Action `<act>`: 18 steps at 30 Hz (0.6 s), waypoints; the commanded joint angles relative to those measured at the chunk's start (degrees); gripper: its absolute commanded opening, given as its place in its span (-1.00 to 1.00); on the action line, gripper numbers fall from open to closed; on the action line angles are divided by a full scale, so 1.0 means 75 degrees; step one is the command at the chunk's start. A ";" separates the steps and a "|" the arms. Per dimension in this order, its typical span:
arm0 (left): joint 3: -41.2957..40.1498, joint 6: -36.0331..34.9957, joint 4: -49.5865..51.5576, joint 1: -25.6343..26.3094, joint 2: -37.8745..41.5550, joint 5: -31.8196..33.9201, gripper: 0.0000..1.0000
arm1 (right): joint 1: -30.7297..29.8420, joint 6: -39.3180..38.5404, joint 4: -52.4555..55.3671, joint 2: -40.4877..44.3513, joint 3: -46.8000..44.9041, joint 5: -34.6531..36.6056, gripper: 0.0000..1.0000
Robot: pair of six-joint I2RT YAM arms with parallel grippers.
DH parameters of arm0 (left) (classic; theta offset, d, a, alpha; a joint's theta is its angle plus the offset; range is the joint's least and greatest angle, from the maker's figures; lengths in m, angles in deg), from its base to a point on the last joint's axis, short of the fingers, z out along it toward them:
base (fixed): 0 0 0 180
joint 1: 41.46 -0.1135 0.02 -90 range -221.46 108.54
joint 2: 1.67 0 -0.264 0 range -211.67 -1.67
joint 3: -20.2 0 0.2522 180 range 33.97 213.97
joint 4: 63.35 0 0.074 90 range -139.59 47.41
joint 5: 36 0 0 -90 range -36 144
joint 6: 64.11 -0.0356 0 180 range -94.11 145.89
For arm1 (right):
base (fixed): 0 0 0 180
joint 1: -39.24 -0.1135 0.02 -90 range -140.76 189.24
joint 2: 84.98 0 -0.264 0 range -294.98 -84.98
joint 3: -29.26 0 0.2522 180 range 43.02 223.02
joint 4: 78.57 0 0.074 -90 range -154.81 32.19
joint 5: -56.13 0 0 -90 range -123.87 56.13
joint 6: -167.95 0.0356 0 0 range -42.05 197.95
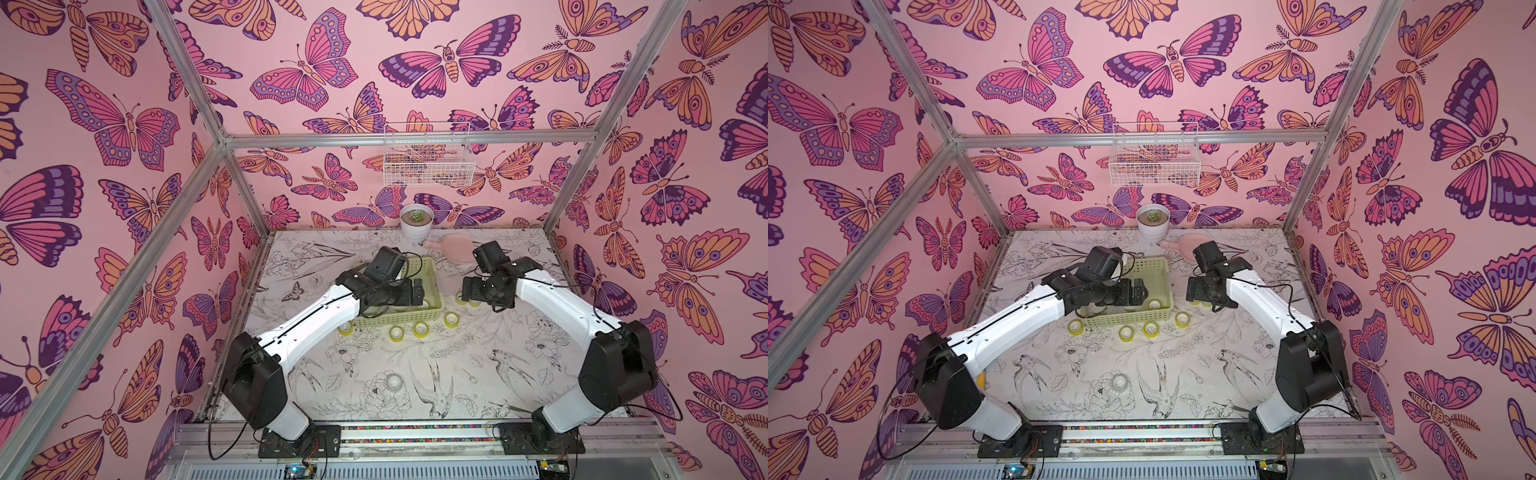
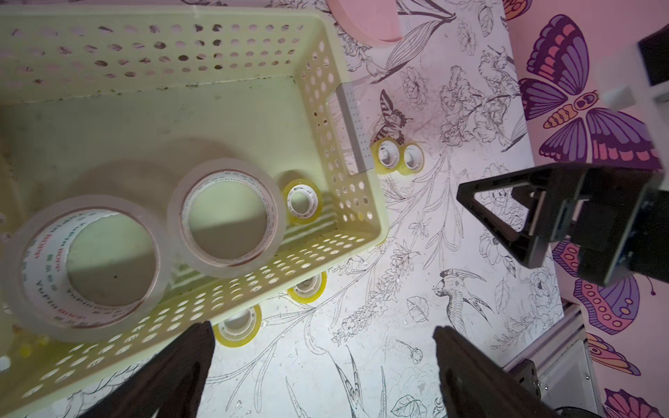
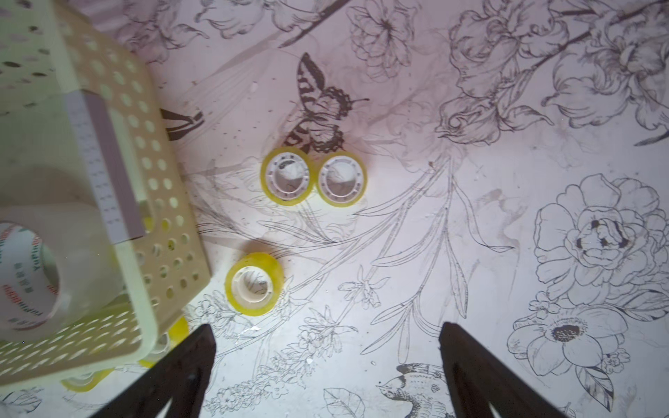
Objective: Put the transparent tape into the storage box
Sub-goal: Pick up the tape at the center of the board.
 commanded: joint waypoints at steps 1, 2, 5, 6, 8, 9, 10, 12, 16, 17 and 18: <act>0.0407 -0.0122 -0.0002 0.0157 -0.0303 -0.0166 1.00 | 0.0372 -0.0024 -0.0257 0.0065 -0.0342 0.0003 0.89; 0.0511 -0.0113 0.0001 0.0200 -0.0408 -0.0181 1.00 | 0.0483 -0.0056 -0.0367 0.0066 -0.0448 -0.0063 0.86; 0.0789 -0.0075 0.0004 0.0284 -0.0655 -0.0206 1.00 | 0.0739 -0.0153 -0.0608 -0.0063 -0.0569 -0.0217 0.78; 0.0860 -0.0063 -0.0003 0.0301 -0.0734 -0.0225 1.00 | 0.0790 -0.0181 -0.0656 -0.0151 -0.0569 -0.0225 0.77; 0.1035 -0.0029 0.0004 0.0347 -0.0881 -0.0243 1.00 | 0.0898 -0.0252 -0.0791 -0.0425 -0.0517 -0.0305 0.69; 0.1122 -0.0029 -0.0003 0.0369 -0.0961 -0.0271 1.00 | 0.0944 -0.0275 -0.0846 -0.0553 -0.0491 -0.0343 0.64; 0.1222 -0.0029 0.0000 0.0390 -0.1030 -0.0287 1.00 | 0.0985 -0.0296 -0.0896 -0.0702 -0.0434 -0.0370 0.59; 0.1381 -0.0019 0.0011 0.0429 -0.1147 -0.0298 1.00 | 0.1075 -0.0335 -0.1013 -0.0969 -0.0334 -0.0411 0.42; 0.1516 -0.0018 0.0007 0.0477 -0.1273 -0.0278 1.00 | 0.1235 -0.0389 -0.1145 -0.1480 -0.0106 -0.0552 0.23; 0.1507 -0.0012 0.0014 0.0478 -0.1274 -0.0271 1.00 | 0.1253 -0.0421 -0.1179 -0.1569 -0.0052 -0.0582 0.16; 0.1494 -0.0016 0.0021 0.0478 -0.1278 -0.0260 1.00 | 0.1269 -0.0464 -0.1202 -0.1674 0.0011 -0.0609 0.12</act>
